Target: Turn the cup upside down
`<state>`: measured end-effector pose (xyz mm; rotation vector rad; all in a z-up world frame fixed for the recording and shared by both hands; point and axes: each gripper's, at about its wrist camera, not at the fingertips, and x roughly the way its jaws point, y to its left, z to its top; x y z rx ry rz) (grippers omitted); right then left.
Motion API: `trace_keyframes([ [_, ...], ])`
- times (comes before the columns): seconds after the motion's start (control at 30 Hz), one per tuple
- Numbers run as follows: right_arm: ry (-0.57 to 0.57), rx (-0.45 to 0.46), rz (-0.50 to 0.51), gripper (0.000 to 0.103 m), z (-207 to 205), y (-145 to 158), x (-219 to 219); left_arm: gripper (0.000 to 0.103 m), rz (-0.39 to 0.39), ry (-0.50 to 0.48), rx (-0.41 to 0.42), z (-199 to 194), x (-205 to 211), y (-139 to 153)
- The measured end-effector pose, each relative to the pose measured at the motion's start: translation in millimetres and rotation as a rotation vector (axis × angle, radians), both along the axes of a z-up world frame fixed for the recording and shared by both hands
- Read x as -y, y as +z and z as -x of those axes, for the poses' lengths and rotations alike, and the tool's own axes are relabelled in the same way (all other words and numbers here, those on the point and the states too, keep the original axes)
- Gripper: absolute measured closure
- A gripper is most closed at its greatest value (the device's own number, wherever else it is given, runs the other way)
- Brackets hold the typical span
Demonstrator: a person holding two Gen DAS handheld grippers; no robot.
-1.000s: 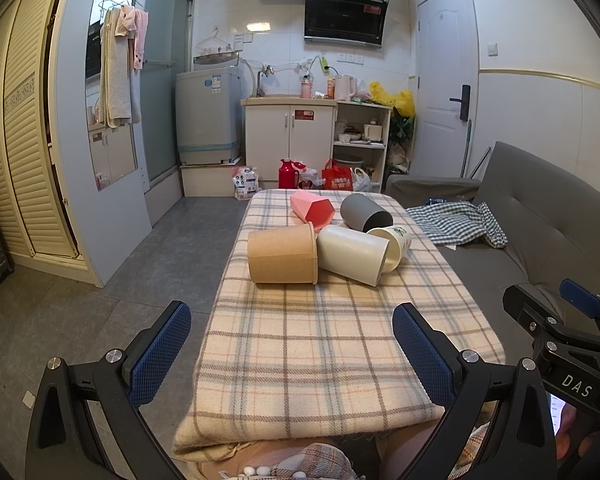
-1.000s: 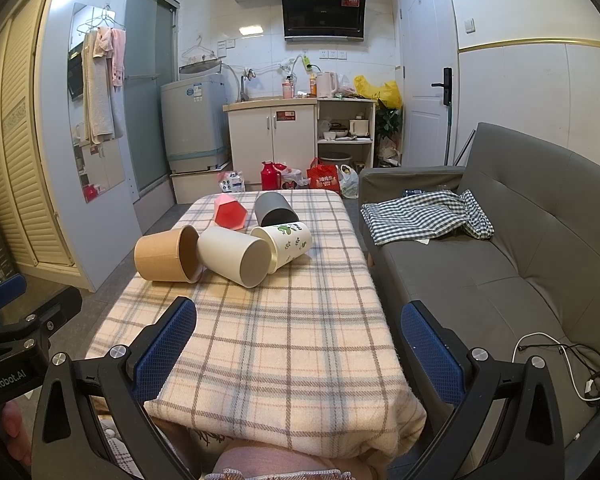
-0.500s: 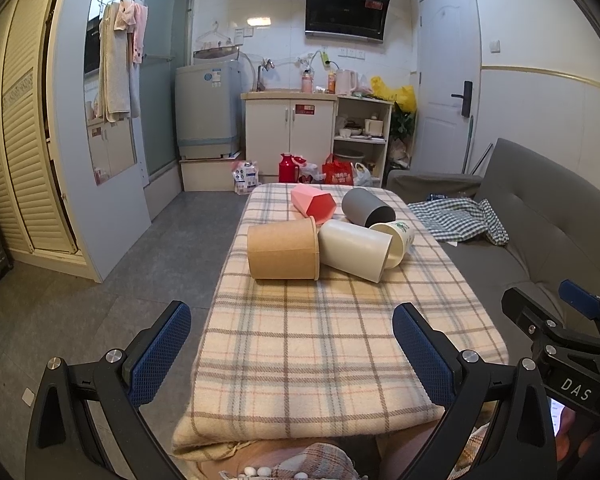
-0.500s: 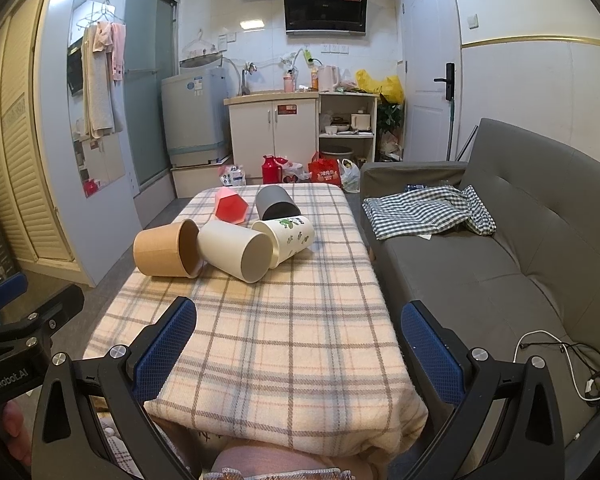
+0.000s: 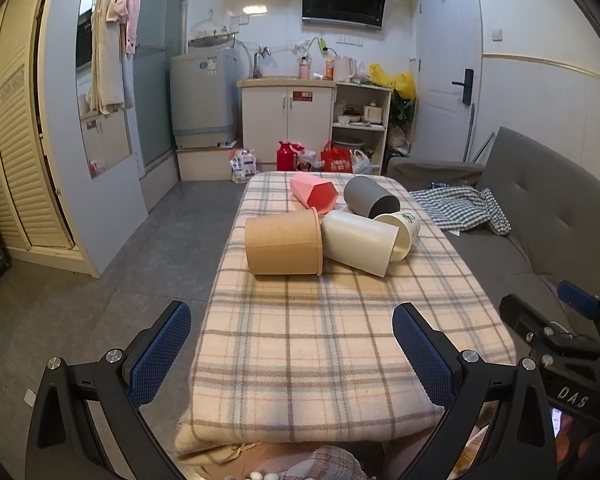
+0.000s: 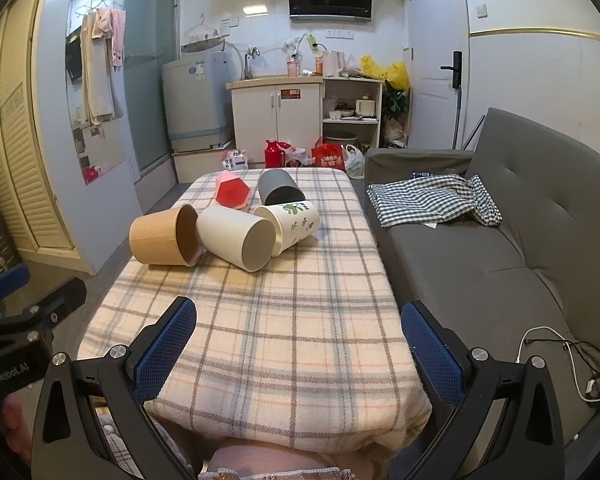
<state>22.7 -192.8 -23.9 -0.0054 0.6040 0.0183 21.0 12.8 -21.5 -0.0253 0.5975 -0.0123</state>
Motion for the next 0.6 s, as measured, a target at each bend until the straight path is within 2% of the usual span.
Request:
trace_keyframes([
  [0.17,0.043,-0.049,0.006,0.000,-28.3,4.9,1.6,0.000,0.000,0.001,-0.058,-37.2,-3.4,8.9],
  [0.3,0.079,-0.076,0.027,0.000,-70.9,21.7,1.2,0.000,-0.022,-0.001,-0.090,-75.8,-7.7,12.0],
  [0.47,0.142,-0.160,0.012,0.000,-152.5,35.6,-0.8,0.000,-0.044,0.012,-0.132,-134.4,-14.5,14.0],
  [0.6,0.169,-0.242,0.001,0.000,-224.5,24.6,-5.4,0.000,-0.065,0.025,-0.145,-179.4,-20.1,12.5],
])
